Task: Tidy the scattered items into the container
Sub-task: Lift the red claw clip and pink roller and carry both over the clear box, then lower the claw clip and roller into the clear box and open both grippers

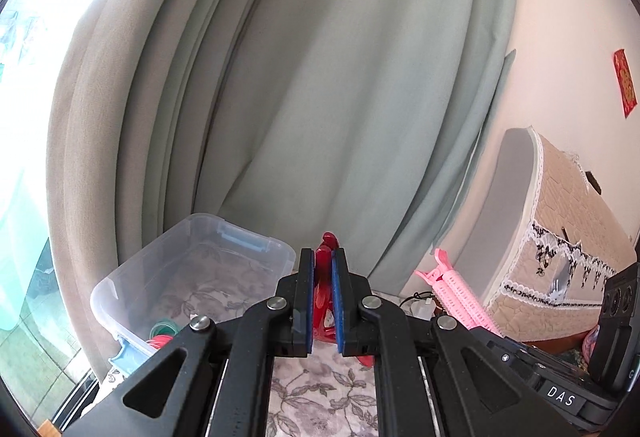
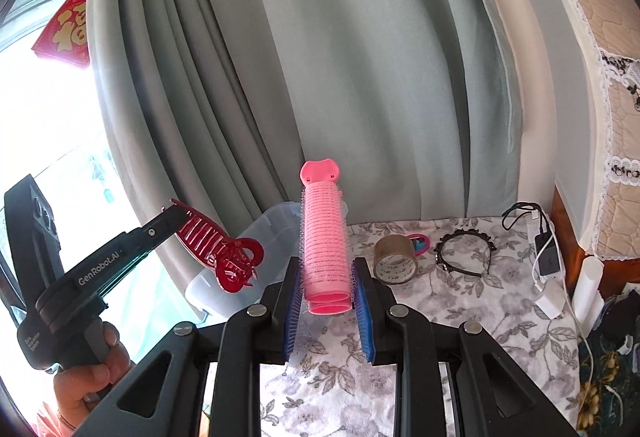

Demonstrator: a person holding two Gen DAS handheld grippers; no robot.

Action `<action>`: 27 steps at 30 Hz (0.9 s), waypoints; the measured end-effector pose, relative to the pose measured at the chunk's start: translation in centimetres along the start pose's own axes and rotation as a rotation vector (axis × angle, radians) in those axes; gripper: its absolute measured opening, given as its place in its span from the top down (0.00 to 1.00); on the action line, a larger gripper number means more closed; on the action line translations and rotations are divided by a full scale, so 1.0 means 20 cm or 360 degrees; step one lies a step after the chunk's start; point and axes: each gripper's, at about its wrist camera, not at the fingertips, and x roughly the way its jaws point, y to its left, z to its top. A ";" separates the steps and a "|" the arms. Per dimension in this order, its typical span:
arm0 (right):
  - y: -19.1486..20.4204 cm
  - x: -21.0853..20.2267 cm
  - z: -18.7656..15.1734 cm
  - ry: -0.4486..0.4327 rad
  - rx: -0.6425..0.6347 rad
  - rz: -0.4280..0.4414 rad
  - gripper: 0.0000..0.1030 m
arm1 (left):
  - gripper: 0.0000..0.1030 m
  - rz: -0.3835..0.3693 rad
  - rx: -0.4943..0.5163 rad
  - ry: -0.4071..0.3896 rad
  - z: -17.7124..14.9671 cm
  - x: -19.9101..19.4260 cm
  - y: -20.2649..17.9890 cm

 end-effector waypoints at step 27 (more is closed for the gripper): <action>0.44 0.67 -0.18 0.0431 -0.0262 0.0192 0.74 | 0.92 0.0236 -0.0305 0.0040 -0.14 0.11 0.61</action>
